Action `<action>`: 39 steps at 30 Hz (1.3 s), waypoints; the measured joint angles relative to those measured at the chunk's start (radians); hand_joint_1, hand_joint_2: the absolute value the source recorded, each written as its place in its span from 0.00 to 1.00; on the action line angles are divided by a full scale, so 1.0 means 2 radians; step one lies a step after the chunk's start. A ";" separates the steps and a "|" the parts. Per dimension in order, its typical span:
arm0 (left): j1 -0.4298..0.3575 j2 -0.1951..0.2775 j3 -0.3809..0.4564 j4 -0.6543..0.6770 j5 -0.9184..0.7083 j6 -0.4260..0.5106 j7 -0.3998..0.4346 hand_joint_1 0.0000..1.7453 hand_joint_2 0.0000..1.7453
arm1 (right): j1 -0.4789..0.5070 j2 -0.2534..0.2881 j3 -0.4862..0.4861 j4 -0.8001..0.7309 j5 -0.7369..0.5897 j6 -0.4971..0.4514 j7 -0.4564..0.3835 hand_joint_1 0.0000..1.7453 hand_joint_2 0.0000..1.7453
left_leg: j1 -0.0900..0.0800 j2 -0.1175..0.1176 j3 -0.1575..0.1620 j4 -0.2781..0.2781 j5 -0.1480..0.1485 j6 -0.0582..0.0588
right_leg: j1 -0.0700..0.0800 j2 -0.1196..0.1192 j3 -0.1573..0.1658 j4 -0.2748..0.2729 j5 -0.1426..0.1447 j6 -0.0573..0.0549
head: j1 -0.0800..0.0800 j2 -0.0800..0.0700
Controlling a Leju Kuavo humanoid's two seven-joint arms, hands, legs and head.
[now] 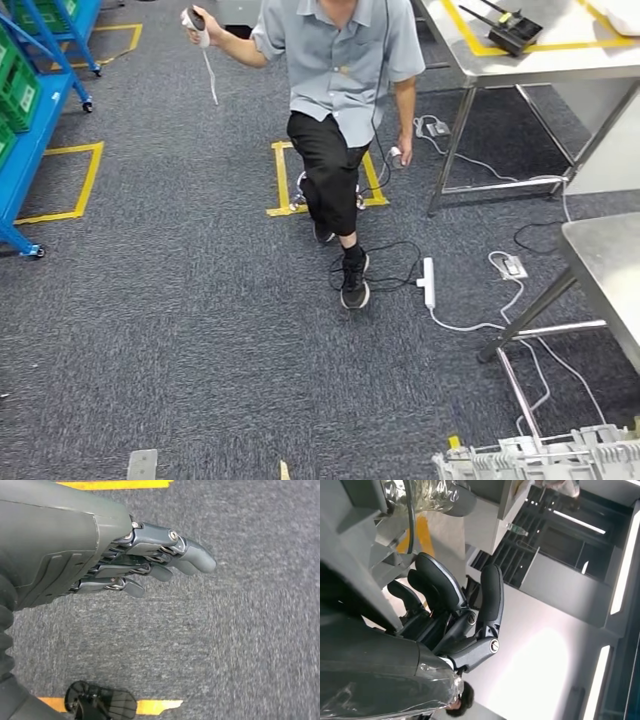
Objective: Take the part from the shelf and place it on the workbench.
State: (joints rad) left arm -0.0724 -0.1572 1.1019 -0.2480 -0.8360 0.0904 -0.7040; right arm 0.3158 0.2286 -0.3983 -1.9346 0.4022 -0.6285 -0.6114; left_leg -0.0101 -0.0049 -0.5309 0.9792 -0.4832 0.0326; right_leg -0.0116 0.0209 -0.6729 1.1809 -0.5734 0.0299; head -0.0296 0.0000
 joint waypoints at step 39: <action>0.005 0.000 -0.001 0.000 -0.008 0.019 0.009 0.00 1.00 | 0.096 0.055 0.043 -0.051 0.084 -0.031 -0.022 1.00 1.00 | -0.001 0.032 0.001 0.006 -0.006 -0.010 | 0.000 -0.034 0.066 -0.085 0.028 0.000 | -0.001 0.000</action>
State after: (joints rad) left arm -0.0624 -0.1566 1.0992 -0.2475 -0.8521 0.1280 -0.6868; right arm 0.5086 0.3376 -0.3130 -2.0373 0.5700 -0.6914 -0.6561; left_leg -0.0125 0.0596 -0.5289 0.9918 -0.4950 0.0124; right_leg -0.0110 -0.0470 -0.5407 1.0113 -0.5164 0.0291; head -0.0322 0.0000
